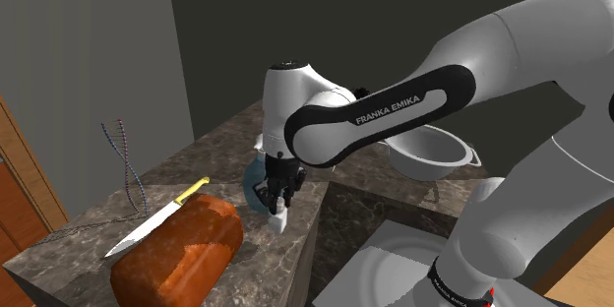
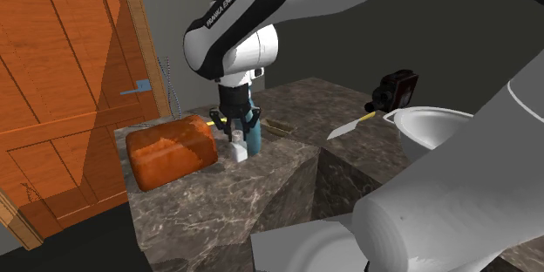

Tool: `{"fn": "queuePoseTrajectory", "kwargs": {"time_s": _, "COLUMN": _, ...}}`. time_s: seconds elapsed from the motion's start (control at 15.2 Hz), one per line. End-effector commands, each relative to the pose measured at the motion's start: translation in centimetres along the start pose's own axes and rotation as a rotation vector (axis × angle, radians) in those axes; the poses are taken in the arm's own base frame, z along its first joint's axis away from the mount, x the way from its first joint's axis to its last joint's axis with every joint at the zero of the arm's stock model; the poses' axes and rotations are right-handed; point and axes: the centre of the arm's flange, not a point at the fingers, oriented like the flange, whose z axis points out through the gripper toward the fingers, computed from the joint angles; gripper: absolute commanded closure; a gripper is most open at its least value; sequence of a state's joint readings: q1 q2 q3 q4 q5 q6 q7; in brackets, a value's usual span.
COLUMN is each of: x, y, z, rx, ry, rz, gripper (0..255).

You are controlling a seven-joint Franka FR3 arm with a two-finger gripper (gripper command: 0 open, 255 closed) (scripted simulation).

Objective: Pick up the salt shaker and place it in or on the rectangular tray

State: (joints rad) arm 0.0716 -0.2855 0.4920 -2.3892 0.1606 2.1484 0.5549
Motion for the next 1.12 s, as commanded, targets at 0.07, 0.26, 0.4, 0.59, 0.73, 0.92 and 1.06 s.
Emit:
{"fn": "queuePoseTrajectory", "kwargs": {"time_s": 0.07, "x": 0.1, "y": 0.1, "z": -1.6, "rx": 0.0, "ry": 0.0, "rz": 0.0, "gripper": 255}}
{"fn": "queuePoseTrajectory", "kwargs": {"time_s": 0.26, "x": 0.1, "y": 0.0, "z": -3.2, "rx": 0.0, "ry": 0.0, "rz": 0.0, "gripper": 255}}
{"fn": "queuePoseTrajectory", "kwargs": {"time_s": 0.4, "x": 0.1, "y": 0.0, "z": -4.2, "rx": 0.0, "ry": 0.0, "rz": 0.0, "gripper": 255}}
{"fn": "queuePoseTrajectory", "kwargs": {"time_s": 0.59, "x": 0.2, "y": 0.0, "z": -5.8, "rx": 0.0, "ry": 0.0, "rz": 0.0, "gripper": 255}}
{"fn": "queuePoseTrajectory", "kwargs": {"time_s": 0.73, "x": 0.2, "y": 0.0, "z": -6.9, "rx": 0.0, "ry": 0.0, "rz": 0.0, "gripper": 255}}
{"fn": "queuePoseTrajectory", "kwargs": {"time_s": 0.92, "x": 1.2, "y": 0.8, "z": -7.6, "rx": 0.0, "ry": 0.0, "rz": 0.0, "gripper": 255}}
{"fn": "queuePoseTrajectory", "kwargs": {"time_s": 1.06, "x": 3.3, "y": 2.3, "z": -8.1, "rx": 0.0, "ry": 0.0, "rz": 0.0, "gripper": 255}}
